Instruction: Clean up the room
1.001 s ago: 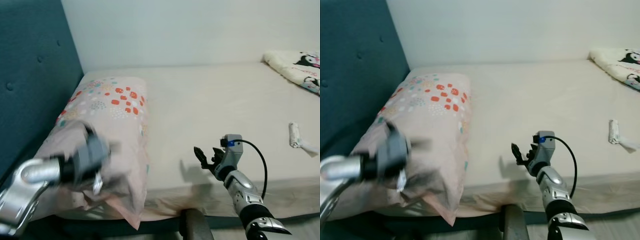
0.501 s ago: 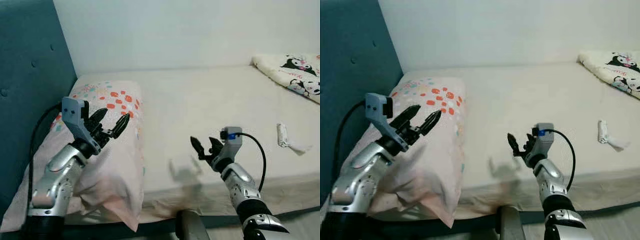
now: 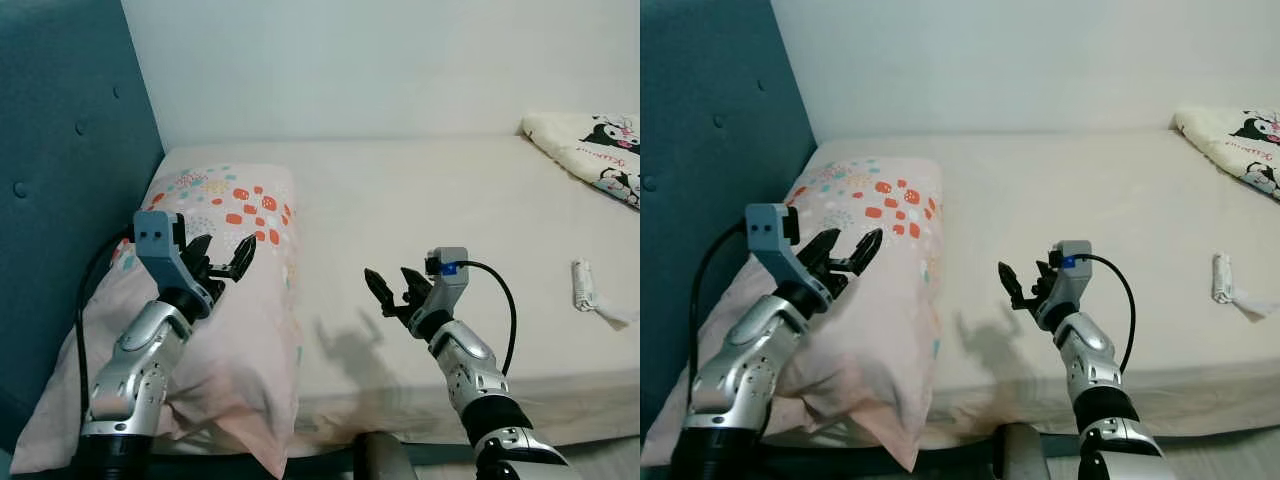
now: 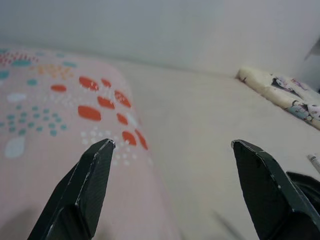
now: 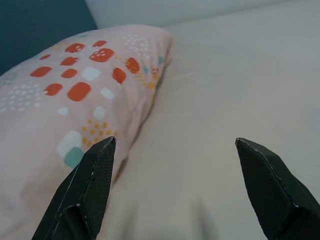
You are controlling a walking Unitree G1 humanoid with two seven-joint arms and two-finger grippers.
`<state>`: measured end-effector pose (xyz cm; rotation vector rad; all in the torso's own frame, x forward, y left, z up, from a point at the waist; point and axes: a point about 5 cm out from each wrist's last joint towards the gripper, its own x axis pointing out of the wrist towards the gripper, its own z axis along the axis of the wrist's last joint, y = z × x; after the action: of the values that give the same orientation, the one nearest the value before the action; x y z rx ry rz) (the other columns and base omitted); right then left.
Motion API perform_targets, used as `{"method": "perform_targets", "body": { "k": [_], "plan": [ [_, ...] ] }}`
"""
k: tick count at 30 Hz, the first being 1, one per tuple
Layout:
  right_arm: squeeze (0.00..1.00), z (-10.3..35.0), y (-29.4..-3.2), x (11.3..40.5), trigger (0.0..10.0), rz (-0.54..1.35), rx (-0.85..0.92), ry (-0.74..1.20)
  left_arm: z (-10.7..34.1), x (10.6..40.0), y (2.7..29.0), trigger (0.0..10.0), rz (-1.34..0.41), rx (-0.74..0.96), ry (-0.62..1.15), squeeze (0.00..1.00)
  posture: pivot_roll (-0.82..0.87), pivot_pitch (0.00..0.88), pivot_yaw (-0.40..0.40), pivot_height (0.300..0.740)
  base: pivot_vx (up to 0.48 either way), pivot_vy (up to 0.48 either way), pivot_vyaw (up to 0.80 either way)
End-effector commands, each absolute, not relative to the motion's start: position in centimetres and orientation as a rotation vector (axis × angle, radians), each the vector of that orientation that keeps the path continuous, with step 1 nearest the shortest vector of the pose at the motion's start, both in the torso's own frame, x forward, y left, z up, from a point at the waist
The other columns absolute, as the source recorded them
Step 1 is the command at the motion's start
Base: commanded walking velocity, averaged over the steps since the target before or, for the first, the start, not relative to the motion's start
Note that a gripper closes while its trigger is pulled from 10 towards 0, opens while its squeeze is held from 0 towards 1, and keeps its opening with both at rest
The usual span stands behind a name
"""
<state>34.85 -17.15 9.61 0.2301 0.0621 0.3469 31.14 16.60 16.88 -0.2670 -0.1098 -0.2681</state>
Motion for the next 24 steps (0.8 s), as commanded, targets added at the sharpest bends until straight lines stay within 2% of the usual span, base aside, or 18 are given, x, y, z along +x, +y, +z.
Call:
{"method": "perform_targets", "body": {
  "k": [1,9,14,22,24],
  "plan": [
    [0.00,9.5,-16.8,34.7,10.0,0.360,0.246,0.066,16.0,31.1,16.5,10.0,-0.256,-0.246,-0.075,0.00,-0.04,0.000,-0.057,0.591,-0.480,0.000,0.00],
    [0.00,9.2,-16.7,34.5,10.0,0.365,0.247,0.076,14.9,30.9,16.9,10.0,-0.238,-0.213,-0.037,0.00,-0.03,0.000,-0.064,0.621,-0.060,0.000,0.00],
    [0.00,9.1,-16.8,34.5,10.0,0.366,0.245,0.084,14.5,30.7,17.0,10.0,-0.226,-0.208,-0.036,0.00,-0.03,0.000,-0.065,0.636,-0.480,0.000,0.00],
    [0.00,7.5,-16.8,33.9,10.0,0.366,0.234,0.155,10.8,29.9,17.9,10.0,-0.195,-0.187,0.055,0.00,-0.02,0.000,-0.066,0.661,0.000,0.000,0.00],
    [0.00,5.9,-17.1,33.1,10.0,0.345,0.233,0.216,8.3,29.4,19.1,10.0,-0.135,-0.161,0.137,0.00,-0.02,0.000,-0.068,0.671,0.000,0.000,0.00]
  ]
}}
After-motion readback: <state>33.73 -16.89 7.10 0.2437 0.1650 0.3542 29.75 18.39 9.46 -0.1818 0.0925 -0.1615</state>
